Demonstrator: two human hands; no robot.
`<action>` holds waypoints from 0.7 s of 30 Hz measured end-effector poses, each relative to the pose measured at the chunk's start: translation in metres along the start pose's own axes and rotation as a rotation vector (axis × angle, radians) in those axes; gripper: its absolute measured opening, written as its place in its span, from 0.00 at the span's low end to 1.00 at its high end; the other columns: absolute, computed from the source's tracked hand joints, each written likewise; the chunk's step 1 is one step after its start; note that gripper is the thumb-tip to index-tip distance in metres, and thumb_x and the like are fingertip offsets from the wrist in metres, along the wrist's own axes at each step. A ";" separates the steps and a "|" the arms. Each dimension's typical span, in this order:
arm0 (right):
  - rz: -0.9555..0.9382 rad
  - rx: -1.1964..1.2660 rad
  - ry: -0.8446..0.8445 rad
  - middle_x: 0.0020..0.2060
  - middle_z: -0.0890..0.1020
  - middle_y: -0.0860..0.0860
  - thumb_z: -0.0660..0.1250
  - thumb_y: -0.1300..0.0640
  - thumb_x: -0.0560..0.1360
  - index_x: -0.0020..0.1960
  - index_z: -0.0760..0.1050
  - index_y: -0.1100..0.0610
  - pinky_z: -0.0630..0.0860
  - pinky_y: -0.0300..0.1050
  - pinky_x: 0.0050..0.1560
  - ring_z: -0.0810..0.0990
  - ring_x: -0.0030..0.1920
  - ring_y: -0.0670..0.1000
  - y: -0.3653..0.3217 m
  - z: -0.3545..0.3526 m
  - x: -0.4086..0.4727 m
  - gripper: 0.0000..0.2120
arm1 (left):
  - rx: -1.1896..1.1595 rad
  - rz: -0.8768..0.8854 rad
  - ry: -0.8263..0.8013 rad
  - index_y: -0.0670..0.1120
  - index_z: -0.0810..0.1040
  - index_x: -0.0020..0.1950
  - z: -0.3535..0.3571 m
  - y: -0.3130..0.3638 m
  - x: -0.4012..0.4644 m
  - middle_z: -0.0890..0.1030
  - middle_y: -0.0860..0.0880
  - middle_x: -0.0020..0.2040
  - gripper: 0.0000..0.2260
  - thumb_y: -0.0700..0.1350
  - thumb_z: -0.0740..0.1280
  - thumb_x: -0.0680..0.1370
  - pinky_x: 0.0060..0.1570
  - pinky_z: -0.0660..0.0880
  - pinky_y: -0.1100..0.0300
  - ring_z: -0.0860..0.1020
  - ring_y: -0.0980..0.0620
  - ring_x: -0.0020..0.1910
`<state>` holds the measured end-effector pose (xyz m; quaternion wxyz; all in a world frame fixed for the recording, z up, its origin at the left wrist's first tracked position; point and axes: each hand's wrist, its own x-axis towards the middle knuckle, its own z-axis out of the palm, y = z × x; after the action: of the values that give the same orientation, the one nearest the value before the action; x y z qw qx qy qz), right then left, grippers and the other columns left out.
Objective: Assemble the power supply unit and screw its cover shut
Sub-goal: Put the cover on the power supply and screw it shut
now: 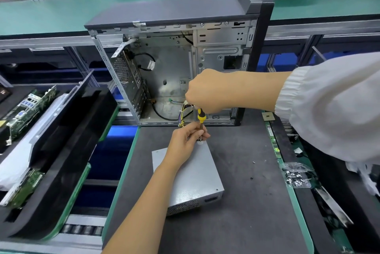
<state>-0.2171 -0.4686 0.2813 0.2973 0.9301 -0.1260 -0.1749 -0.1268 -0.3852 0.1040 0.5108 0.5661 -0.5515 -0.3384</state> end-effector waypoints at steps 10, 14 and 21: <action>0.191 0.458 -0.208 0.35 0.68 0.50 0.59 0.61 0.75 0.44 0.66 0.55 0.61 0.43 0.29 0.71 0.38 0.56 -0.029 0.094 -0.056 0.03 | 0.359 0.147 0.061 0.52 0.82 0.57 0.014 0.013 0.005 0.83 0.56 0.48 0.11 0.40 0.69 0.78 0.44 0.74 0.64 0.80 0.59 0.46; 0.433 0.886 -0.260 0.48 0.78 0.53 0.65 0.54 0.76 0.47 0.71 0.55 0.70 0.46 0.41 0.76 0.50 0.57 -0.056 0.175 -0.082 0.05 | 0.378 0.156 0.144 0.51 0.79 0.61 0.010 0.012 -0.008 0.80 0.61 0.54 0.14 0.40 0.70 0.77 0.53 0.69 0.73 0.77 0.63 0.54; 0.726 1.332 -0.192 0.36 0.80 0.53 0.75 0.55 0.68 0.38 0.75 0.56 0.74 0.45 0.41 0.79 0.39 0.53 -0.084 0.237 -0.096 0.10 | 0.355 0.081 0.167 0.48 0.81 0.56 0.007 0.010 -0.033 0.81 0.57 0.51 0.11 0.35 0.68 0.78 0.55 0.71 0.71 0.78 0.63 0.52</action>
<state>-0.3882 -0.4897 0.0749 -0.3000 0.7939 -0.5279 -0.0334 -0.1416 -0.3533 0.1061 0.4604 0.6505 -0.5805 -0.1669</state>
